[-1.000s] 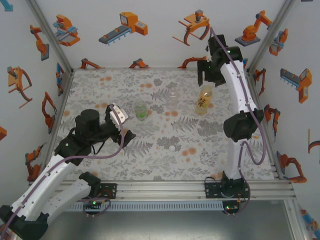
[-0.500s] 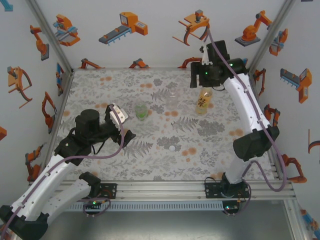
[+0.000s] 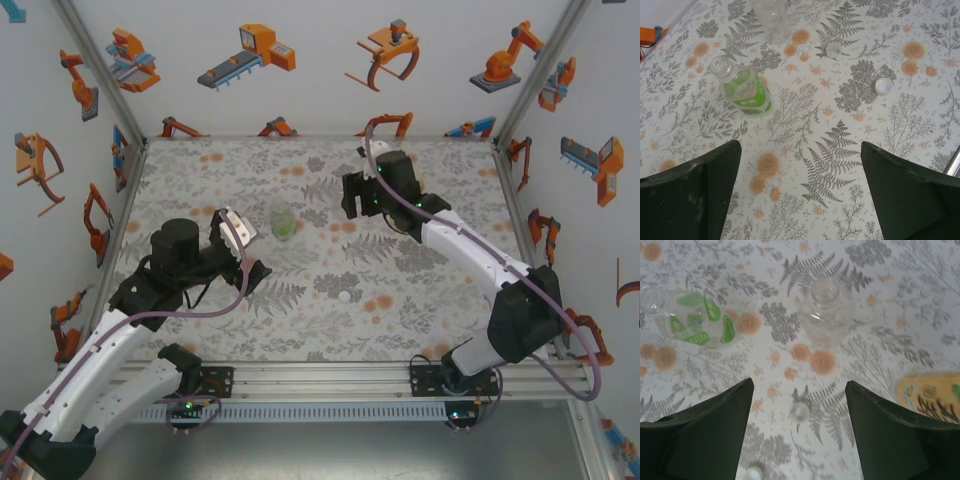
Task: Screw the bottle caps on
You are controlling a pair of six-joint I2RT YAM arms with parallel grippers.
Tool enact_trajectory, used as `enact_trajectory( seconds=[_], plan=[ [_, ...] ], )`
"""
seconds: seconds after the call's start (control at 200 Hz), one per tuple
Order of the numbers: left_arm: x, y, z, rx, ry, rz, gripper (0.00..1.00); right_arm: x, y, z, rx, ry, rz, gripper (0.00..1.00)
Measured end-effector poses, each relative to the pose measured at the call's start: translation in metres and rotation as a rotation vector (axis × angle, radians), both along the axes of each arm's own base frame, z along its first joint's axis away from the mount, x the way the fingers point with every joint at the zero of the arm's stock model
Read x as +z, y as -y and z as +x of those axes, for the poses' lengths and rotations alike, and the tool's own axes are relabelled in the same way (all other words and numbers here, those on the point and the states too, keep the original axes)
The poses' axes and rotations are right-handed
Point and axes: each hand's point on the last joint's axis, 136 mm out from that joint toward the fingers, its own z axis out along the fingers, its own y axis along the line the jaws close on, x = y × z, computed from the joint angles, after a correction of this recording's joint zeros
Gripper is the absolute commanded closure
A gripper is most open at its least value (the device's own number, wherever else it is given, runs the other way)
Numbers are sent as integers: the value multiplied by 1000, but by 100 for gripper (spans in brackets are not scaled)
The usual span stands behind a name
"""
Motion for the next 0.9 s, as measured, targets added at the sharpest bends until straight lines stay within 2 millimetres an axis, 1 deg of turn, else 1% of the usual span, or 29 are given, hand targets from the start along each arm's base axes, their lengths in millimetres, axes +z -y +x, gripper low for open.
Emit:
enact_trajectory(
  seconds=[0.095,0.26,0.411,0.496,0.641,0.816,0.901],
  plan=[
    [0,0,0,0,0,0,3,-16,-6,2,-10,51,16,29],
    [-2,0,0,0,-3,2,3,-47,-2,16,-88,109,46,26],
    [-2,0,0,0,-3,2,3,-73,-3,30,-130,140,70,19],
    [-2,0,0,0,-1,2,3,-85,-1,38,-170,156,75,14],
    [0,-1,-1,-1,8,3,3,-96,1,48,-209,188,86,13],
    [0,-1,-1,0,9,4,3,-101,-4,56,-206,214,98,14],
    [0,-1,-1,1,9,4,3,-99,-8,62,-205,228,105,15]
  ],
)
